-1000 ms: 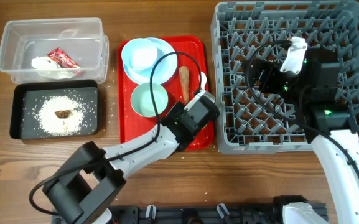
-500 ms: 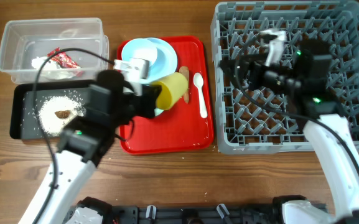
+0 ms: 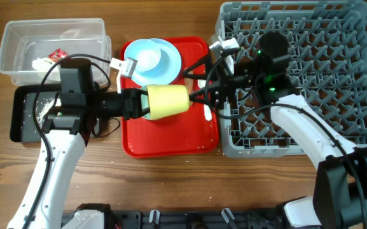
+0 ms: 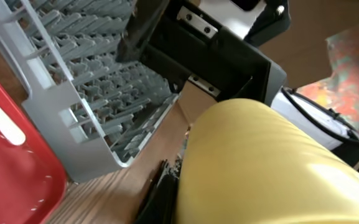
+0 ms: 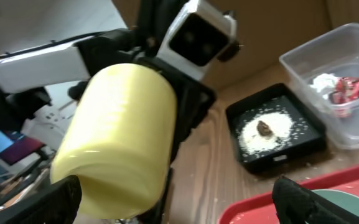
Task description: Sort waste into correct bins and load items into the dishwasher rack
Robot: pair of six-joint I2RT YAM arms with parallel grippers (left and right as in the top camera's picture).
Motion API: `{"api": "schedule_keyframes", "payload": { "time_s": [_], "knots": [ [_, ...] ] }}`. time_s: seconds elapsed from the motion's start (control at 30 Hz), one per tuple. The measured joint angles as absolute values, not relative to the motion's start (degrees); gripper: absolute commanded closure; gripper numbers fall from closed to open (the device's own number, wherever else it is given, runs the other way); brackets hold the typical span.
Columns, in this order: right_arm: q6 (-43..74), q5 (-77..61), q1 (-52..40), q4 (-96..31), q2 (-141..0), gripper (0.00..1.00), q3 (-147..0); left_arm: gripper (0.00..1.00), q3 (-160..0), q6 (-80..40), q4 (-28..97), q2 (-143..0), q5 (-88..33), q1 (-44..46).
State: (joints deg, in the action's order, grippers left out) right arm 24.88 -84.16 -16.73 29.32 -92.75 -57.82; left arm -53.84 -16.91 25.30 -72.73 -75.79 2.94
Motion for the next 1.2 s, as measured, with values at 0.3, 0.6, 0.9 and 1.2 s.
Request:
{"api": "schedule_keyframes", "payload": {
  "time_s": [0.3, 0.6, 0.9, 1.2],
  "knots": [
    [26.39, -88.18, -17.23, 34.52, -92.79, 0.0, -57.82, 0.96, -53.84, -16.91, 24.88, -74.48, -78.19, 2.83],
    [36.99, -89.34, -17.58, 44.01, -92.79, 0.0, -57.84, 0.96, -53.84, -16.91, 24.38, -74.72, -77.87, 2.83],
    [38.37, -89.34, -18.63, 43.97, -92.79, 0.0, -57.84, 0.96, -53.84, -16.91, 24.34, -74.74, -77.87, 2.83],
    [37.45, -89.32, -22.09, 43.77, -92.79, 0.13, -57.84, 0.96, -53.84, -16.91, 24.25, -74.74, -77.87, 2.83]
  ]
}}
